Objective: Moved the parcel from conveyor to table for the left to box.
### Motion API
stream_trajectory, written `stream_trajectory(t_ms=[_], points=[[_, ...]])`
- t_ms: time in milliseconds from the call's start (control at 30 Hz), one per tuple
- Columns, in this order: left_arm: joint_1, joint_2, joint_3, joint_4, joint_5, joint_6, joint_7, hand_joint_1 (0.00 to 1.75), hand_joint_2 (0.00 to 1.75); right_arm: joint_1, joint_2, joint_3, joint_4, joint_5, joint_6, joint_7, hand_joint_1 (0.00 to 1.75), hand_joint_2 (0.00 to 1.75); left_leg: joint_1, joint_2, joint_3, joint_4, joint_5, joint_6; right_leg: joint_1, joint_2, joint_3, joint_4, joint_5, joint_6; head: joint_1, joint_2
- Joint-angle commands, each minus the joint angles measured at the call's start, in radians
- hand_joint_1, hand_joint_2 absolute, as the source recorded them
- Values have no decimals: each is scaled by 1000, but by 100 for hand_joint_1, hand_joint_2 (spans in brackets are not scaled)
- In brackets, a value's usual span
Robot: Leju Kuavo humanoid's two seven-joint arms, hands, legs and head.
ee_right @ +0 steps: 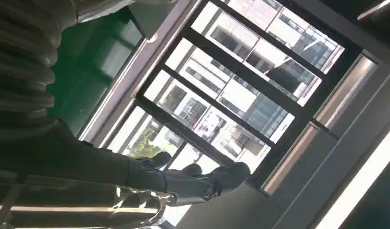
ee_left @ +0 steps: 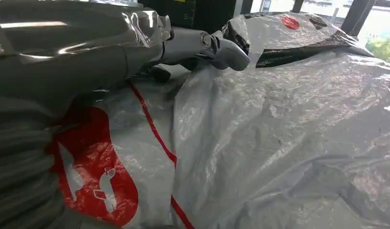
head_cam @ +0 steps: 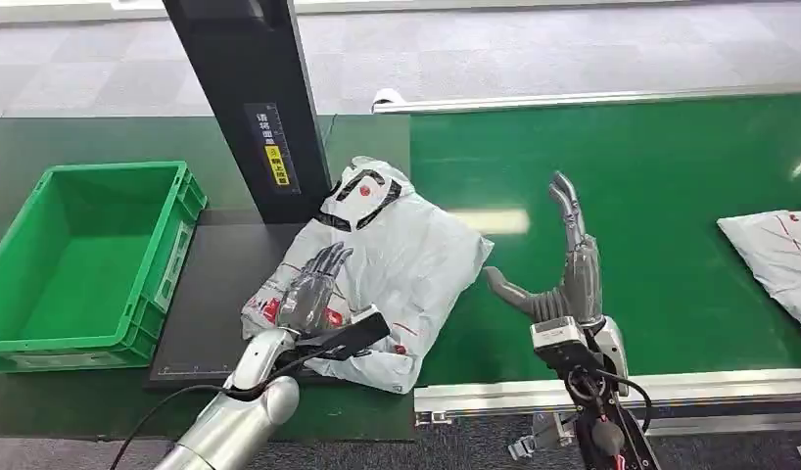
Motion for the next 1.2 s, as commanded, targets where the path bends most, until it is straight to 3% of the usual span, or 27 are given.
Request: stream_trajectory(t_ms=[33, 133, 200, 267, 467, 700, 967, 1200], points=[[1, -12, 31, 173, -115, -91, 31, 0, 175, 1, 76, -25, -1, -2, 73, 14, 0, 175, -1, 2, 3, -2, 0, 0, -1, 1, 3, -1, 0, 0, 0, 0], [-18, -24, 39, 197, -107, -136, 17, 3, 175, -9, 94, 0, -42, -3, 88, 21, 0, 175, -1, 2, 6, -2, 0, 0, -1, 1, 5, -1, 1, -1, 0, 0], [-26, -34, 40, 203, -95, -152, -9, 164, 175, -10, 103, 18, -69, 10, 79, 35, 0, 175, -1, 3, 7, -2, 0, 0, -1, 2, 7, -1, 1, -1, 0, 0], [-26, -46, 40, 196, -84, -148, -37, 175, 175, -9, 105, 29, -85, 10, 73, 42, 0, 175, -1, 2, 8, -2, 0, 0, -1, 1, 8, -1, 1, -1, 0, 0], [-17, -56, 77, 113, -3, -78, -98, 175, 175, -34, 102, 29, -64, 28, 89, 73, 0, 175, -1, 1, 9, -1, 1, 0, -1, 0, 10, 0, 1, 0, 0, 0], [61, -30, 100, 42, 69, -28, -147, 175, 175, 6, 79, -19, -13, 46, 94, 52, 0, 175, 0, 2, 12, -4, 1, 0, 0, 1, 12, -3, 1, 0, 0, 0], [59, -32, 101, 29, 76, -19, -155, 175, 175, 7, 78, -20, -27, 55, 90, 50, 0, 175, 0, 1, 9, -2, 0, 0, 0, 0, 9, -1, 0, 0, 0, 0], [103, -30, 126, -230, 165, 365, -402, 175, 175, 4, 64, -41, -85, 50, 112, 68, 0, 175, 0, 0, 6, 0, 0, 0, 0, -2, 6, 0, 0, 0, 0, 0]])
